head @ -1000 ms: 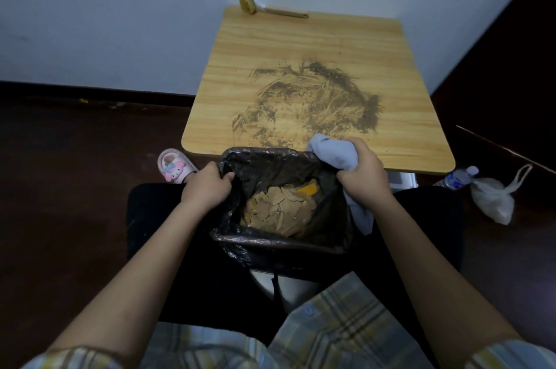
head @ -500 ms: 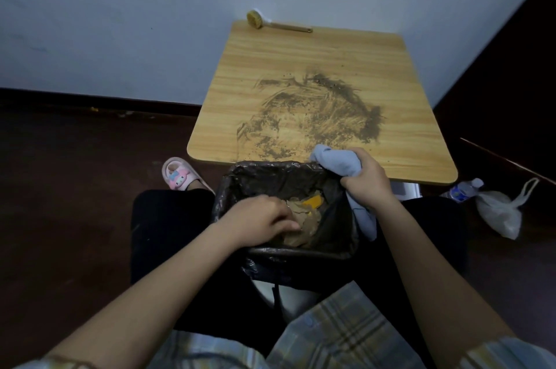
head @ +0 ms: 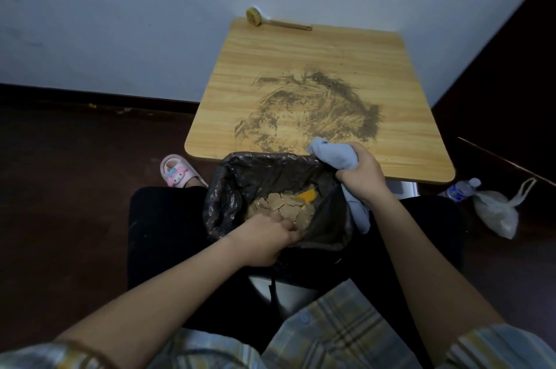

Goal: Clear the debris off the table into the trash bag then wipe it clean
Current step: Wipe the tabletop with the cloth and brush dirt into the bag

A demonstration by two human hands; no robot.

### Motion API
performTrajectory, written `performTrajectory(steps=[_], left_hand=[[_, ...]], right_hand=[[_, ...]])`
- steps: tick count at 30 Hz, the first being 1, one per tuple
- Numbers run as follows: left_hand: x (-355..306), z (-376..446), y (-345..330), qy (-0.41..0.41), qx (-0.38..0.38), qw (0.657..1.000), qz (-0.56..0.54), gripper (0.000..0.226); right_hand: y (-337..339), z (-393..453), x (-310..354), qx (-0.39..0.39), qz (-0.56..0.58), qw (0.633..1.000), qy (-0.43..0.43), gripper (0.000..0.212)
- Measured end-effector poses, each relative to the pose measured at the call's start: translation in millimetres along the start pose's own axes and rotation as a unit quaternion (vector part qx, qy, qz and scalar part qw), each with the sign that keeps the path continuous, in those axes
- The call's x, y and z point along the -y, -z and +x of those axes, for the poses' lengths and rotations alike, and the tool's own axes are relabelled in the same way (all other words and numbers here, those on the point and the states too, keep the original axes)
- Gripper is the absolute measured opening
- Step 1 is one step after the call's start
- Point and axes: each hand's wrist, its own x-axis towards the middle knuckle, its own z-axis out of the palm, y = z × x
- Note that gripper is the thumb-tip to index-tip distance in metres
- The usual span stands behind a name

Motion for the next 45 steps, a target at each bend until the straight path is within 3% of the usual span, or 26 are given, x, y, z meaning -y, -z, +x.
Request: performTrajectory(steps=[9,14,23,45], left_hand=[[0,-7,-1,-0.014,-0.008,1.0,-0.001,0.037],[1,-7,-3,0.003,-0.003,1.0,0.001,0.039],[0,-6,-8,-0.002,-0.011,1.0,-0.005,0.033],[32,17,-36,0.032,0.054,0.998,-0.006,0.04]], right_hand=[[-7,-3,-4,0.017,-0.071,0.994,0.079,0.06],[-6,0,-3,-0.004,-0.109,0.991,0.079,0.072],[-4,4,19,-0.074,-0.135,0.98,0.129,0.066],[-19,35,60,-0.088,-0.154,0.967,0.183,0.046]])
